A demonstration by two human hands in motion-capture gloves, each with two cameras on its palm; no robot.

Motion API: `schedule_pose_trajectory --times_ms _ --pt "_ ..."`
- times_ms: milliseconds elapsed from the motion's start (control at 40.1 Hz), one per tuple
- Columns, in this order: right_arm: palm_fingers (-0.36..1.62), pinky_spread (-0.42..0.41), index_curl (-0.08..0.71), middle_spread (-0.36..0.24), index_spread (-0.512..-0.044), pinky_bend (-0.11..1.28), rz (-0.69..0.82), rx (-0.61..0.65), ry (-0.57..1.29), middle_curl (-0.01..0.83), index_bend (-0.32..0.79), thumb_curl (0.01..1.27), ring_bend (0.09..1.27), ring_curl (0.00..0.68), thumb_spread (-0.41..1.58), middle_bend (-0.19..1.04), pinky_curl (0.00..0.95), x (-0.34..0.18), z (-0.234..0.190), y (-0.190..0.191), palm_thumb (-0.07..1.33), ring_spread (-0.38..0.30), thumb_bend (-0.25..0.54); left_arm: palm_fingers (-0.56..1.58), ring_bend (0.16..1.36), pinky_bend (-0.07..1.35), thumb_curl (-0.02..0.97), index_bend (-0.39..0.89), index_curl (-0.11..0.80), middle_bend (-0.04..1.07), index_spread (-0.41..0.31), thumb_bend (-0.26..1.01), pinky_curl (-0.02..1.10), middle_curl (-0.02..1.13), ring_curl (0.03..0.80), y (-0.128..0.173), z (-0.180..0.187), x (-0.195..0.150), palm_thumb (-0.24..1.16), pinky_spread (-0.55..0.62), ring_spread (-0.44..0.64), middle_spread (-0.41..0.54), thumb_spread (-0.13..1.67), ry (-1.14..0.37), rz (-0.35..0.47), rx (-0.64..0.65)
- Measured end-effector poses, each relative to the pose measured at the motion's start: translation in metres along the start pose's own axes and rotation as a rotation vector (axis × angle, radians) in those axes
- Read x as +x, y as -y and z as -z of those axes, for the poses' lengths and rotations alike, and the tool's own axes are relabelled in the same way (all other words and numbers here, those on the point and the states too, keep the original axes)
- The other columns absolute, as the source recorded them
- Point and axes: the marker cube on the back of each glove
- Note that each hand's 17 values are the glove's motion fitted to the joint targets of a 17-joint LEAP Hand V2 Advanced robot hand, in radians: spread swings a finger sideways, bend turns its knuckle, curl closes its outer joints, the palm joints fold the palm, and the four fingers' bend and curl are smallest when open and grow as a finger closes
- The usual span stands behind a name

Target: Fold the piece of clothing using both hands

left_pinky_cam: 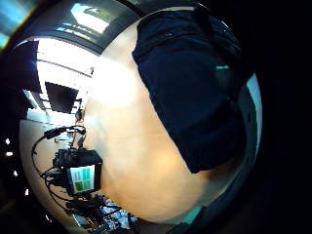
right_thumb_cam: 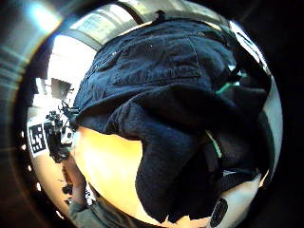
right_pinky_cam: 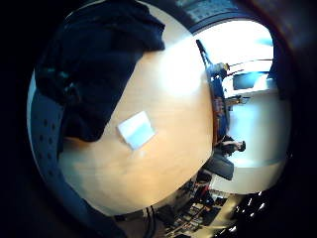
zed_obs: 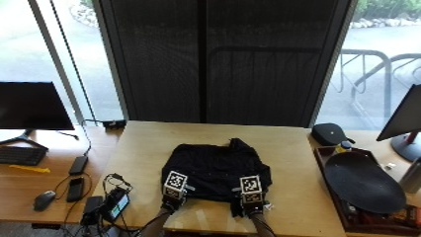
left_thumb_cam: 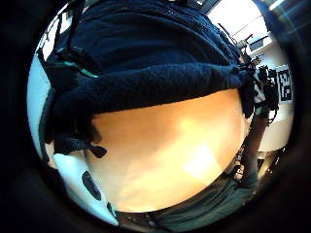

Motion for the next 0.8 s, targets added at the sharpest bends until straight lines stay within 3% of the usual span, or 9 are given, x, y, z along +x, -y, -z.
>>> schedule_pose_trajectory --times_ms 50,75,150,175,224,474,574,723,798 --pt "1.03 -0.078 0.356 -0.191 -0.343 0.49 0.017 0.001 -0.003 0.323 0.26 0.35 0.54 0.329 1.16 0.17 0.298 0.0 0.009 -0.003 0.77 -0.209 0.058 1.04 0.53 0.18 0.377 0.22 0.418 0.25 -0.256 0.08 0.27 0.42 0.332 -0.014 0.002 0.001 0.73 0.01 -0.25 -0.239 1.21 -0.035 -0.02 -0.128" --pt "0.98 -0.075 0.358 -0.193 -0.345 0.47 0.026 -0.004 -0.005 0.321 0.25 0.35 0.51 0.322 1.16 0.16 0.296 0.002 0.013 -0.005 0.76 -0.21 0.051 1.01 0.52 0.18 0.371 0.2 0.416 0.24 -0.254 0.07 0.27 0.42 0.33 -0.019 0.006 0.002 0.71 0.0 -0.25 -0.241 1.21 -0.058 -0.031 -0.181" --pt "1.22 -0.173 0.363 -0.208 -0.327 0.5 0.048 -0.028 0.002 0.357 0.18 0.35 0.56 0.359 1.16 0.24 0.323 0.007 0.025 -0.006 0.81 -0.251 0.063 1.13 0.55 0.16 0.4 0.16 0.417 0.31 -0.272 0.08 0.28 0.45 0.354 -0.026 0.022 0.0 0.77 -0.04 -0.29 -0.273 1.17 -0.11 -0.061 -0.262" --pt "1.13 -0.166 0.377 -0.21 -0.33 0.49 0.057 -0.035 0.016 0.343 0.21 0.35 0.53 0.353 1.16 0.19 0.328 0.009 0.03 -0.006 0.81 -0.247 0.057 1.08 0.53 0.16 0.399 0.19 0.427 0.28 -0.275 0.08 0.28 0.44 0.35 -0.027 0.027 -0.002 0.77 -0.04 -0.29 -0.27 1.17 -0.118 -0.068 -0.275" --pt "1.3 -0.226 0.362 -0.215 -0.32 0.5 0.078 -0.054 0.064 0.376 0.13 0.36 0.61 0.385 1.15 0.27 0.336 0.013 0.044 -0.006 0.84 -0.263 0.059 1.15 0.56 0.16 0.41 0.14 0.415 0.33 -0.279 0.07 0.29 0.47 0.368 -0.027 0.039 -0.008 0.79 -0.07 -0.32 -0.289 1.14 -0.129 -0.081 -0.291" --pt "1.36 -0.32 0.348 -0.226 -0.307 0.51 0.126 -0.129 0.239 0.43 0.13 0.36 0.69 0.422 1.1 0.37 0.358 0.029 0.131 0.013 0.9 -0.273 0.029 1.2 0.64 0.16 0.431 0.14 0.398 0.43 -0.287 0.0 0.3 0.5 0.406 -0.011 0.128 -0.033 0.78 -0.14 -0.37 -0.331 1.09 -0.141 -0.105 -0.261" --pt "1.36 -0.337 0.345 -0.228 -0.303 0.52 0.097 -0.113 0.246 0.442 0.13 0.36 0.72 0.43 1.08 0.39 0.364 0.032 0.153 0.044 0.92 -0.27 0.014 1.21 0.67 0.16 0.423 0.15 0.396 0.47 -0.289 -0.02 0.3 0.52 0.415 0.013 0.144 -0.042 0.75 -0.16 -0.38 -0.341 1.1 -0.116 -0.065 -0.249" --pt "1.36 -0.353 0.34 -0.222 -0.299 0.53 0.044 -0.125 0.247 0.458 0.13 0.36 0.76 0.446 1.06 0.43 0.37 0.026 0.163 0.1 0.93 -0.26 -0.008 1.21 0.7 0.15 0.402 0.16 0.4 0.52 -0.3 -0.02 0.3 0.53 0.429 0.07 0.129 -0.051 0.72 -0.16 -0.38 -0.35 1.15 -0.059 0.02 -0.243" --pt "1.34 -0.358 0.341 -0.222 -0.303 0.54 0.108 -0.162 0.325 0.466 0.13 0.36 0.76 0.448 1.07 0.44 0.372 0.009 0.157 0.131 0.94 -0.255 -0.01 1.2 0.72 0.12 0.39 0.18 0.408 0.55 -0.301 -0.02 0.29 0.53 0.434 0.092 0.117 -0.051 0.71 -0.15 -0.38 -0.354 1.18 -0.033 0.074 -0.285"
